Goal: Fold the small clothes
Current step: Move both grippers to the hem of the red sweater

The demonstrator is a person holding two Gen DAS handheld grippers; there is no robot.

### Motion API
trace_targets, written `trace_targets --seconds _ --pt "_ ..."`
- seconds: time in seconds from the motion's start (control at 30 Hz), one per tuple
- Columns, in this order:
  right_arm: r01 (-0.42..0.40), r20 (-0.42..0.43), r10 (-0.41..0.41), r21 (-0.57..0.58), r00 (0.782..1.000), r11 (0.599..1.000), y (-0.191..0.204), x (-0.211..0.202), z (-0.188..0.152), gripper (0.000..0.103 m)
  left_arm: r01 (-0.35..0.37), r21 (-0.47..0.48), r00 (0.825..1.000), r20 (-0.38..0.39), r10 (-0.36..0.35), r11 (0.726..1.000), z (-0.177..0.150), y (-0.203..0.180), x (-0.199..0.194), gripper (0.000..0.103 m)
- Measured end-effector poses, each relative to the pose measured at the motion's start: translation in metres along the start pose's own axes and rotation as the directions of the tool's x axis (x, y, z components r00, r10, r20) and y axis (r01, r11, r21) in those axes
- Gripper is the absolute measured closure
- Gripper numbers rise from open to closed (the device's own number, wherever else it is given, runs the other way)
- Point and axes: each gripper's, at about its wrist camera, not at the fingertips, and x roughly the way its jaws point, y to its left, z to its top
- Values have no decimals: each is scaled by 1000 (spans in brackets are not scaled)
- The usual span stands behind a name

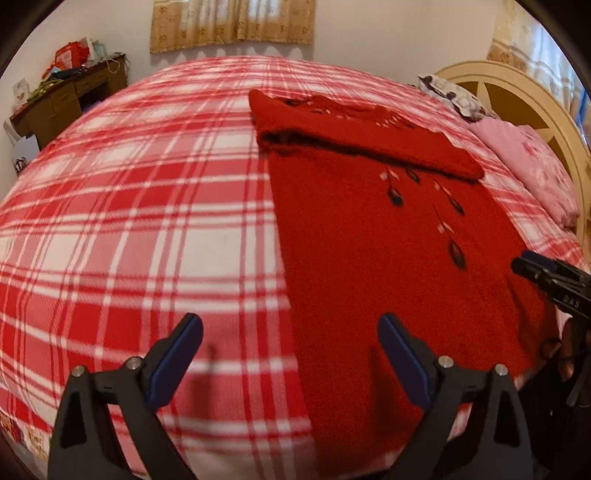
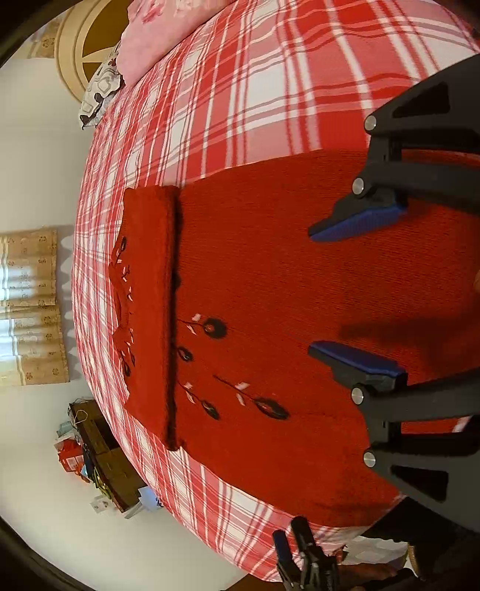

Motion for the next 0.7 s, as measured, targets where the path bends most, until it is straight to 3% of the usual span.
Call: trace_targets --seconds 0.2,0.3,0.4,0.7 --pt "17 7 -17 -23 1000 1000 4 -4 -10 41 28 38 997 -69 -25 999 -29 -4 -3 22" --pt "10 1 -10 -20 1000 1000 5 -4 -13 41 50 12 995 -89 -49 999 -36 -2 -3 29" --pt "14 5 -14 -23 1000 1000 6 -8 -16 41 116 -35 988 -96 -119 993 -39 0 -7 42" --pt "16 23 -16 0 1000 1000 1 -15 -18 41 182 -53 972 -142 -187 982 -51 -8 -2 46"
